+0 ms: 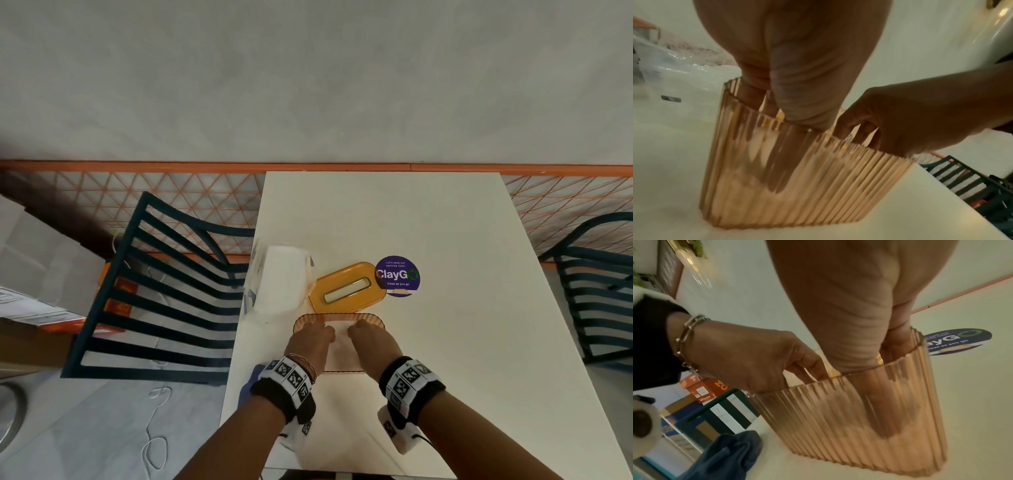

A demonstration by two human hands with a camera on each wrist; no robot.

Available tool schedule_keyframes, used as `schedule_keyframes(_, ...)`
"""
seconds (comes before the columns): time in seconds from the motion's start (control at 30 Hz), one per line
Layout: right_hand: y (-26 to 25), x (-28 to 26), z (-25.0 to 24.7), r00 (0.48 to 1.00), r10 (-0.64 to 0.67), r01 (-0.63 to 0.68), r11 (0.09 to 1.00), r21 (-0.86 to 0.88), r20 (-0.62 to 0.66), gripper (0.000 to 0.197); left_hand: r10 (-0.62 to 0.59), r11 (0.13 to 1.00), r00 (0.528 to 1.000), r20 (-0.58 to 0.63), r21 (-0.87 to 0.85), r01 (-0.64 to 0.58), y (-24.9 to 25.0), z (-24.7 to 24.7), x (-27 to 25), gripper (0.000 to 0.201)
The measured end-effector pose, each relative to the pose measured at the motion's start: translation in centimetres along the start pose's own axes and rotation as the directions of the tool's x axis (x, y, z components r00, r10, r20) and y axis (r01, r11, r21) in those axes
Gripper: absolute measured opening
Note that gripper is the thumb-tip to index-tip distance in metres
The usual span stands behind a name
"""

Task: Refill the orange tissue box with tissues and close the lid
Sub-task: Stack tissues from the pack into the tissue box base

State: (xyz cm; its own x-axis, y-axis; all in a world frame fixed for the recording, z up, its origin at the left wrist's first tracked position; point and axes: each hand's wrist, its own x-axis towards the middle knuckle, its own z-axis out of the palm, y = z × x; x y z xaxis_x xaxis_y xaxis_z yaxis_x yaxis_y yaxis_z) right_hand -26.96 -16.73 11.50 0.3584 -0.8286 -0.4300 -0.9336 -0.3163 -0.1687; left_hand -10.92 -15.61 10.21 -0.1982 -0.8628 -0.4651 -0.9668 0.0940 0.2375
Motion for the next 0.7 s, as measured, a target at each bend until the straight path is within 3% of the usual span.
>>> schedule_keyframes(0.07,0.3,-0.1,-0.1,0.999,-0.012,0.014,0.999,0.037,-0.05,0.037,-0.009,0.999,1.0,-0.029,-0.041,0.008,0.1,-1.0,-0.3,0.044)
schedule_keyframes(0.13,1.1,-0.4,-0.7,0.988,0.003,0.013,0.995,0.1,-0.154,0.041,-0.086,0.981,0.987,-0.134,-0.186,0.061,-0.3,-3.0,-0.8,0.032)
schedule_keyframes(0.2,1.9,-0.8,-1.4,0.963,0.087,-0.035,0.979,0.203,-0.254,0.041,-0.223,0.931,0.939,-0.261,-0.343,0.126,-1.6,-5.2,-1.0,0.022)
schedule_keyframes(0.27,3.0,-1.0,-1.6,0.936,0.231,-0.125,0.924,0.361,-0.267,0.04,-0.377,0.869,0.867,-0.326,-0.449,0.209,-3.6,-6.6,-0.4,0.023)
schedule_keyframes(0.33,4.0,-1.1,-1.6,0.926,0.339,-0.216,0.839,0.499,-0.168,0.038,-0.492,0.812,0.822,-0.287,-0.492,0.314,-5.9,-7.2,0.9,0.04)
schedule_keyframes(0.5,5.5,-1.0,-1.0,0.93,0.368,-0.295,0.729,0.618,0.01,0.035,-0.586,0.737,0.81,-0.023,-0.43,0.521,-9.0,-6.4,3.8,0.095)
schedule_keyframes(0.7,6.5,-1.4,-0.5,0.917,0.39,-0.329,0.629,0.704,0.081,0.033,-0.692,0.664,0.719,-0.069,-0.451,0.596,-8.8,-5.3,4.7,0.093)
